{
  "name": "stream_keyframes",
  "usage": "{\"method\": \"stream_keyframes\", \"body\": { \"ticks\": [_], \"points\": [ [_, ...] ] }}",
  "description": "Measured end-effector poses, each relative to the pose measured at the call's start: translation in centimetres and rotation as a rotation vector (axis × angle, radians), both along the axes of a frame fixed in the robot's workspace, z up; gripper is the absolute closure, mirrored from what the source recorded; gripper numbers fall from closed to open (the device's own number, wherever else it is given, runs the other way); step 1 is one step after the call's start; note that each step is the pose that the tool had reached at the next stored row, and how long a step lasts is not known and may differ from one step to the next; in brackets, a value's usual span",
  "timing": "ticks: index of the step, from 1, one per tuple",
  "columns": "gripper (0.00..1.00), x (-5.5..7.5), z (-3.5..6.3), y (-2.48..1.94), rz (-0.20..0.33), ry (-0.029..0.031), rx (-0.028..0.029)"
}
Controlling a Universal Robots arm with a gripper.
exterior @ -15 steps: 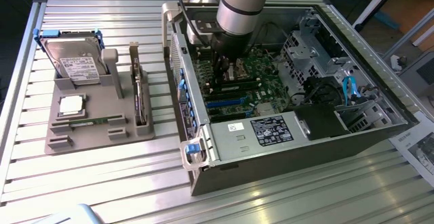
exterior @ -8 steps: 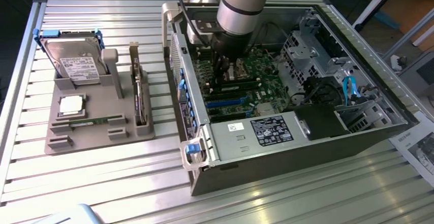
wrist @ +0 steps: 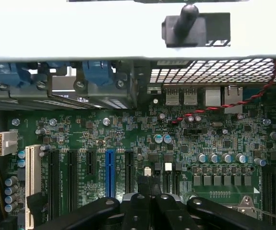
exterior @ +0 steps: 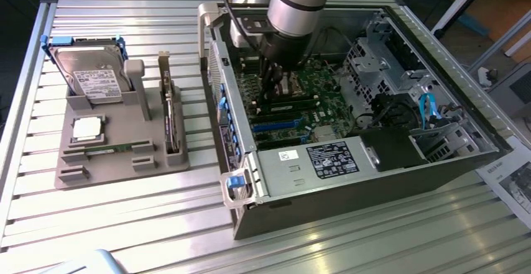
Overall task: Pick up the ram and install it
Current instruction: 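Press down the ram until it locks into place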
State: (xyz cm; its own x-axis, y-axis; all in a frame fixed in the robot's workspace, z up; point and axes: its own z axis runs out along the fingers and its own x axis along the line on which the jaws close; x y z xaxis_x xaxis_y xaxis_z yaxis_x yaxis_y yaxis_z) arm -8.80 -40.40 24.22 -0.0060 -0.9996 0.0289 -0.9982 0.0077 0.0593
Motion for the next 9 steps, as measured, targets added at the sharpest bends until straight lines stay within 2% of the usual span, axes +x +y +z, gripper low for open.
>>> {"method": "stream_keyframes", "body": {
  "ticks": [3, 9],
  "points": [
    [0.90, 0.05, 0.08, 0.00, 0.000, 0.0052, -0.0041],
    [0.90, 0.15, 0.37, -0.01, 0.000, 0.0105, -0.0046]
  ]
}}
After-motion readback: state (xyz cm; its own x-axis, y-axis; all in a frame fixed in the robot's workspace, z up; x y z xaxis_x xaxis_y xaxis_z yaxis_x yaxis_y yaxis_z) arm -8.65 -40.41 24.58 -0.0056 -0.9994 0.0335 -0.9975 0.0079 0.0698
